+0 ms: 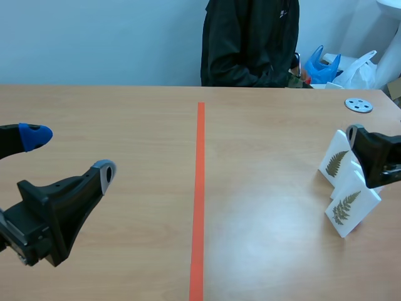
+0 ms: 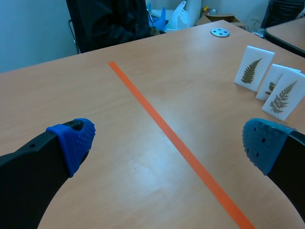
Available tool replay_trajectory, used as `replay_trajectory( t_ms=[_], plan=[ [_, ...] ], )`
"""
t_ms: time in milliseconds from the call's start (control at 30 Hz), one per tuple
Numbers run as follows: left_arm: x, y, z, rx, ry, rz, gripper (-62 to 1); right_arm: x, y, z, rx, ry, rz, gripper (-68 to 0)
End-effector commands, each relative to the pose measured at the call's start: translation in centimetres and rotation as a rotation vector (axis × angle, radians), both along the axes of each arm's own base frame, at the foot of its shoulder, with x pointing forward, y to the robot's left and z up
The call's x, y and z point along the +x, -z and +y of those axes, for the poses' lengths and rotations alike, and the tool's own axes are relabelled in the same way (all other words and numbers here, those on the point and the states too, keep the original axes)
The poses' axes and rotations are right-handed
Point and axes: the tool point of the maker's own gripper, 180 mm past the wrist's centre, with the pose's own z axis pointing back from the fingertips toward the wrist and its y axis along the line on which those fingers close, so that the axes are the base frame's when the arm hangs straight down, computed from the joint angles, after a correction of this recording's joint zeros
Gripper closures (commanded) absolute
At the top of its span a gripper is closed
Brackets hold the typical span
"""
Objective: Sort the leaf by its shape. The table is split by an orange tape line. A compound leaf with several leaflets goes to the left side, a simple leaf with one blade goes to the right side. Return to the home posture when a red brick is placed on the table.
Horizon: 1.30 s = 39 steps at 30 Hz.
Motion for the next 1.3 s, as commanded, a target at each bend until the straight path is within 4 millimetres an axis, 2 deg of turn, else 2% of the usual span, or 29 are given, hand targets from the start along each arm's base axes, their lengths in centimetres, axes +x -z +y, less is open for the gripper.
replay_trajectory(
  t_ms=[0, 67, 200, 367, 433, 567, 967, 1267],
  plan=[
    [0.1, -0.8, -0.1, -0.012, 0.003, -0.024, -62.3, 0.0, -1.7, 0.6, 0.000, -0.036, -0.037, -64.7],
    [0.1, -0.7, -0.1, -0.011, 0.003, -0.022, -62.3, -0.3, -2.8, 1.8, 0.000, -0.076, -0.045, -67.5],
    [0.1, -0.6, -0.1, -0.008, 0.003, -0.018, -62.3, -1.1, -3.9, 3.5, -0.016, -0.131, -0.032, -67.9],
    [0.1, -0.4, -0.1, 0.000, 0.005, -0.007, -62.3, -2.0, -4.2, 4.5, -0.004, -0.163, 0.000, -67.9],
    [0.1, -0.4, -0.1, 0.006, 0.011, -0.008, -62.3, -2.3, -4.8, 5.3, 0.031, -0.206, -0.026, -67.9],
    [0.1, -0.4, -0.1, 0.010, 0.016, -0.008, -62.3, -2.2, -6.1, 5.3, 0.075, -0.209, -0.077, -67.9],
    [0.1, -0.4, -0.1, 0.010, 0.016, -0.007, -62.3, -2.2, -5.9, 5.4, 0.079, -0.211, -0.066, -67.9],
    [0.1, -0.4, -0.1, 0.010, 0.015, -0.007, -62.3, -2.7, -3.7, 6.8, 0.028, -0.285, 0.050, -67.9]
  ],
)
